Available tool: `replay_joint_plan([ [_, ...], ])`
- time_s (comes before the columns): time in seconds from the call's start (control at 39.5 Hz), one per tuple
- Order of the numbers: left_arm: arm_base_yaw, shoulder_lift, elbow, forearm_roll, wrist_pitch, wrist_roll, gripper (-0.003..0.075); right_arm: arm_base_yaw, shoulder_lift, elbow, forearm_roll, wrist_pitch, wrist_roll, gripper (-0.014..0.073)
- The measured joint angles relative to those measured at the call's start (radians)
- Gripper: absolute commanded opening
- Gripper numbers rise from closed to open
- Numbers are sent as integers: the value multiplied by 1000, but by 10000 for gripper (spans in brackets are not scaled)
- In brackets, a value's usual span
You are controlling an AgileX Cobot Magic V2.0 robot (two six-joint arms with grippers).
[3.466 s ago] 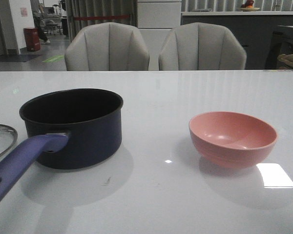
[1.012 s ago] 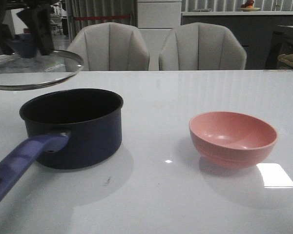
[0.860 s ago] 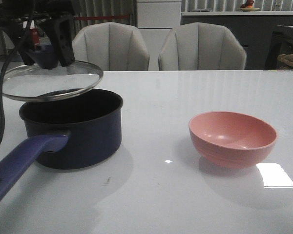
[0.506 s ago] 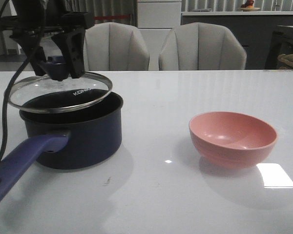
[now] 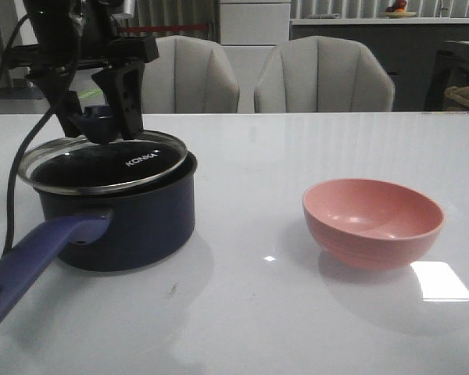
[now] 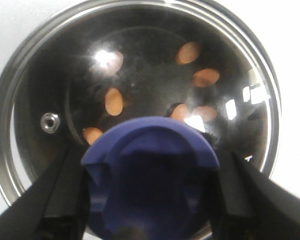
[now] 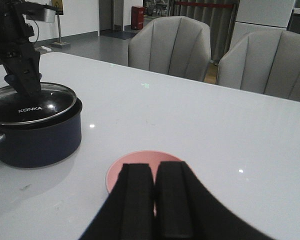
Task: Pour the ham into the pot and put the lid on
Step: 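Lift the lid and carry it over the saucepan opening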
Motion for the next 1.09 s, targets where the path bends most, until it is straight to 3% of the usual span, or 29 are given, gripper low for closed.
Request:
replay_joint_plan([
  [1.09,0,15,0,-20,-15,0,127,0,0,0,0,0,0,165],
])
